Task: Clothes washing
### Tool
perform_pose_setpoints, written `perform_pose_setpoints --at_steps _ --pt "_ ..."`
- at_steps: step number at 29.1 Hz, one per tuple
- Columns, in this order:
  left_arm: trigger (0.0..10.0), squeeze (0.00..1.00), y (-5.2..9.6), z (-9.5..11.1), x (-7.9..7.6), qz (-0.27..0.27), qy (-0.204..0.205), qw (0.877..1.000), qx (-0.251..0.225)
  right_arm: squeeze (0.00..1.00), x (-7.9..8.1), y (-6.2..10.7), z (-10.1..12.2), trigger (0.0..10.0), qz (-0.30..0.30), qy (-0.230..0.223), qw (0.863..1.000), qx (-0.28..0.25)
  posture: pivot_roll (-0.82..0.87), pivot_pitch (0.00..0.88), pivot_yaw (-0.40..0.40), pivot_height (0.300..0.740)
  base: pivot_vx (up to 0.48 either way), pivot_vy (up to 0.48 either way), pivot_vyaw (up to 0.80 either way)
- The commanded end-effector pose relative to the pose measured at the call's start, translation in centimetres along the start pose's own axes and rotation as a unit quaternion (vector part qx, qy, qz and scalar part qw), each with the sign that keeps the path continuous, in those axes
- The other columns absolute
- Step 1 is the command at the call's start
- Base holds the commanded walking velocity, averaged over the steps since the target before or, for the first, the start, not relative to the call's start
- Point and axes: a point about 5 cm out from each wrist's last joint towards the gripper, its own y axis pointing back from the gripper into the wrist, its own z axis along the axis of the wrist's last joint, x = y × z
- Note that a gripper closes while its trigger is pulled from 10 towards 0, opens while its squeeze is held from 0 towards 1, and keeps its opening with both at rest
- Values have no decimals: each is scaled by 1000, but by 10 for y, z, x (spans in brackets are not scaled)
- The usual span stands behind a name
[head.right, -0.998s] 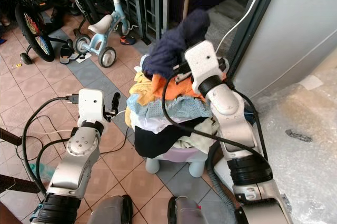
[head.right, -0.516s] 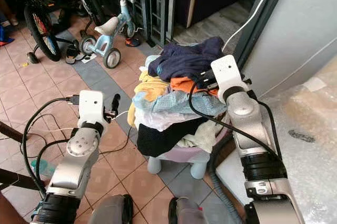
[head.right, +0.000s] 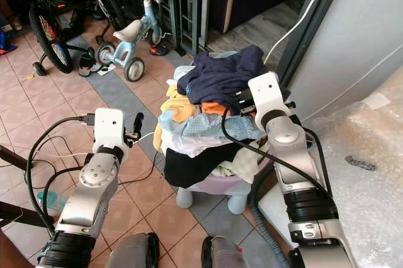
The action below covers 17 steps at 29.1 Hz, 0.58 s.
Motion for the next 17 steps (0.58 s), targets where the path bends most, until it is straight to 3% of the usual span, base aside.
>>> perform_pose_setpoints --at_steps 1,8,12,17 --pt "10000 0 1 -2 1 0 -1 1000 7 0 -21 2 4 0 -49 -10 999 -9 -51 94 11 740 0 0 0" --pt "10000 0 0 -2 1 0 -2 1000 8 0 -37 0 35 0 -81 -50 991 -97 -51 93 14 740 0 0 0" --pt "10000 0 0 -2 1 -1 -2 1000 9 0 -36 3 69 0 -51 -88 977 -186 -50 92 15 740 0 0 0" --pt "10000 0 0 -3 0 -2 -2 1000 10 0 -37 6 98 0 -30 -107 962 -249 -50 91 14 740 0 0 0"
